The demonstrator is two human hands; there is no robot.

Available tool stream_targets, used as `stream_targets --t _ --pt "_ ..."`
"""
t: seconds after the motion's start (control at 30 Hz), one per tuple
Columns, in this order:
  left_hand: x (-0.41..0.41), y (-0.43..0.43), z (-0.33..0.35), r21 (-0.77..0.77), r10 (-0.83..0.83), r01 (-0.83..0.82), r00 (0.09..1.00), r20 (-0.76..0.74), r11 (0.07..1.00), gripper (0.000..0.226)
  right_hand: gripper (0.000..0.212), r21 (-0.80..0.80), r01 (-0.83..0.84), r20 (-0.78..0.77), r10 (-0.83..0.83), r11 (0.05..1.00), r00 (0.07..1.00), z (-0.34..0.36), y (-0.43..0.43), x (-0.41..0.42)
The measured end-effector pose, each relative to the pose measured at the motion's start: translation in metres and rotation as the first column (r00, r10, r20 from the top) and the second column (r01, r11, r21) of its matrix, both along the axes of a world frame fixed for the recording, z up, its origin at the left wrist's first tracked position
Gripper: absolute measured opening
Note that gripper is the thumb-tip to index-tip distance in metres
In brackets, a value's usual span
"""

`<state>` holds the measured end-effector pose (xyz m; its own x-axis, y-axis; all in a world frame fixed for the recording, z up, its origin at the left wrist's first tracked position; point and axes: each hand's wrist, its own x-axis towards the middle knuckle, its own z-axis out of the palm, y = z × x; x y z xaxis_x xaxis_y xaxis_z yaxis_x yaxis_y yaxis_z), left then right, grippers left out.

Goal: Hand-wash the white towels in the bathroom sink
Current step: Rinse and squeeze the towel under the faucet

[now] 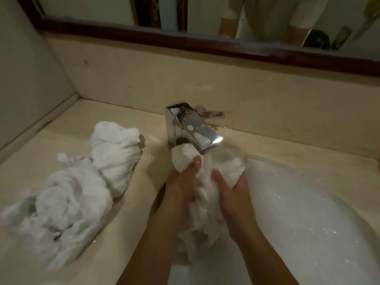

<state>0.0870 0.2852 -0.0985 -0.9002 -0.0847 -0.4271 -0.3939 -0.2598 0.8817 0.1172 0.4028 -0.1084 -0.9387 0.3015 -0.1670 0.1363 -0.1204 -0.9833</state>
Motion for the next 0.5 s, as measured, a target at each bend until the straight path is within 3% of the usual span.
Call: stream_targets --t 0.2,0.33,0.5 --pt "0.003 0.003 0.001 0.032 -0.007 0.009 0.998 -0.054 0.999 0.016 0.027 0.065 -0.100 -0.051 0.104 0.993 0.993 -0.006 0.005 0.008" --pt "0.004 0.001 0.001 -0.031 0.039 -0.041 0.998 -0.039 0.999 0.041 0.030 0.009 -0.100 -0.029 0.100 0.995 0.995 -0.004 0.008 0.009" --pt "0.003 -0.008 0.006 -0.028 0.027 -0.028 0.998 -0.050 0.999 0.040 0.026 -0.086 -0.118 0.005 0.119 0.989 0.993 -0.002 0.010 0.009"
